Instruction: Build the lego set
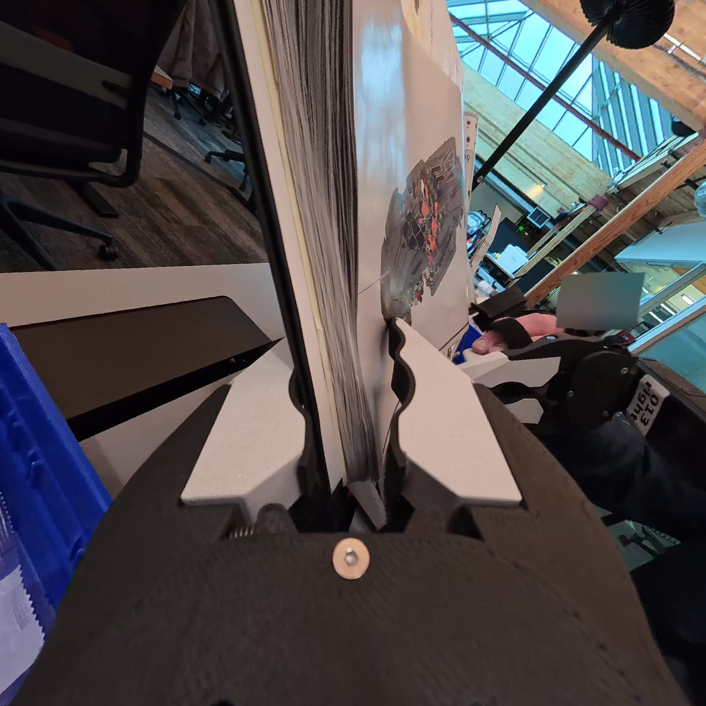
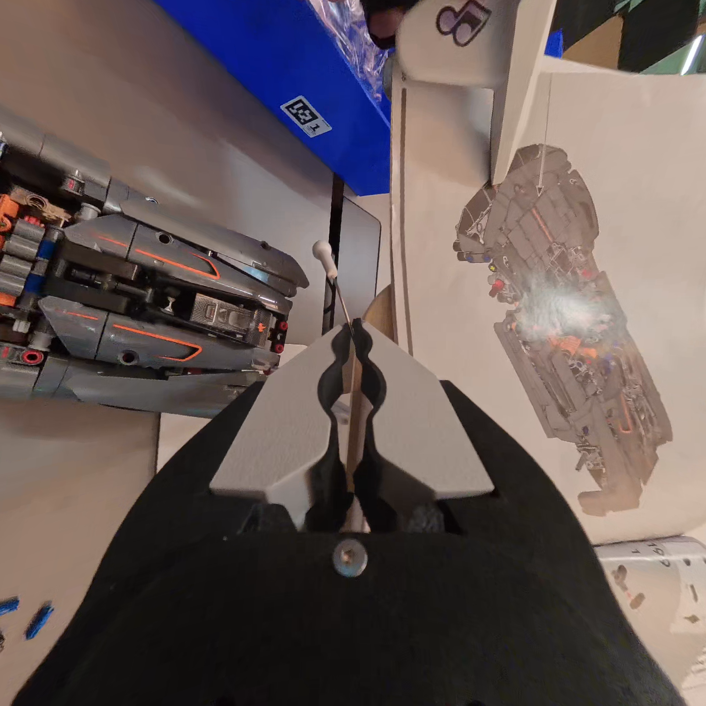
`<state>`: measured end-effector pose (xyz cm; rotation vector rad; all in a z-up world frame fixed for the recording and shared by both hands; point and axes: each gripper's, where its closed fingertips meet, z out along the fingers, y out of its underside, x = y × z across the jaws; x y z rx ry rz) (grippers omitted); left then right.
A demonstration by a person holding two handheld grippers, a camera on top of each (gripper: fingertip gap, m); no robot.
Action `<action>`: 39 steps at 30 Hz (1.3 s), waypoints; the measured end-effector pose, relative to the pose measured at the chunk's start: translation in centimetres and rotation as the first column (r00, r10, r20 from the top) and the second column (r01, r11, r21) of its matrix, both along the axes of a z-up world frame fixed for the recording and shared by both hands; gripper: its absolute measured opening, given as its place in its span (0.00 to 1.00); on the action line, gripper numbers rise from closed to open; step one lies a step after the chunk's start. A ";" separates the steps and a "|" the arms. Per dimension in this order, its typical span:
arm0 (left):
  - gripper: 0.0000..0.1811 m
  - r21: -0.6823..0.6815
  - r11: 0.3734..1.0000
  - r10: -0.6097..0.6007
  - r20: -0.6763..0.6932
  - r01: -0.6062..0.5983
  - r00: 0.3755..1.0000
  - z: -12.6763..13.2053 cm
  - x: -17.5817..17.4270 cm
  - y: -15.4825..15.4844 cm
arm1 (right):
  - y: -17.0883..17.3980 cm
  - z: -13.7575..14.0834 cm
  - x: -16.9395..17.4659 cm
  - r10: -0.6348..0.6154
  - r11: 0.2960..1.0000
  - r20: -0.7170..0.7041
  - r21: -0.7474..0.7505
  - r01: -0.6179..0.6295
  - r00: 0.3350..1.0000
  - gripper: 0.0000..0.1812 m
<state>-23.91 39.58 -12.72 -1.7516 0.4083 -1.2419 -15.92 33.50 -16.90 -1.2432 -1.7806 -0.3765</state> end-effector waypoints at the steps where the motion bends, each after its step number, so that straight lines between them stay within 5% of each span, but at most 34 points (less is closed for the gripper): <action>1: 0.19 0.000 1.000 0.001 -0.011 -0.001 1.000 0.0 0.0 0.0 | -0.2 -0.2 0.2 0.001 1.000 0.024 -0.008 -0.001 1.000 0.00; 5: 0.20 -0.004 1.000 0.018 -0.054 -0.018 0.998 0.0 -0.1 0.1 | -0.5 -1.3 1.2 0.017 1.000 0.186 0.006 -0.018 0.982 0.01; 9: 0.20 -0.011 1.000 0.016 -0.032 -0.017 0.999 0.2 -0.1 0.0 | -0.9 -1.3 1.4 0.025 1.000 0.203 -0.018 -0.022 0.979 0.03; 12: 0.27 -0.004 1.000 0.023 -0.016 -0.023 1.000 0.3 0.0 0.0 | -1.9 -1.7 1.3 0.070 0.995 0.251 0.047 -0.084 0.966 0.14; 20: 0.35 0.013 0.998 0.060 0.010 -0.060 0.998 0.7 -1.6 -0.7 | -1.4 5.1 0.6 0.045 0.999 -0.034 -0.028 -0.046 0.998 0.29; 25: 0.34 0.005 0.999 0.050 0.081 -0.051 0.995 0.8 -1.7 -0.9 | 1.1 3.2 -2.0 0.019 0.999 0.049 0.033 -0.021 0.999 0.30; 30: 0.31 0.011 0.999 0.031 0.078 -0.032 0.996 1.0 -1.9 -1.3 | 2.5 2.3 -4.3 0.012 0.989 0.024 0.147 -0.015 1.000 0.16; 34: 0.32 0.002 1.000 0.015 0.081 -0.015 0.997 1.2 -1.9 -1.5 | 2.6 2.2 -4.4 0.027 0.983 0.048 0.180 -0.035 0.998 0.13; 39: 0.32 -0.004 1.000 -0.009 0.088 0.009 0.996 1.2 -1.9 -1.7 | 1.7 2.0 -4.3 0.028 1.000 -0.061 0.004 -0.028 0.998 0.05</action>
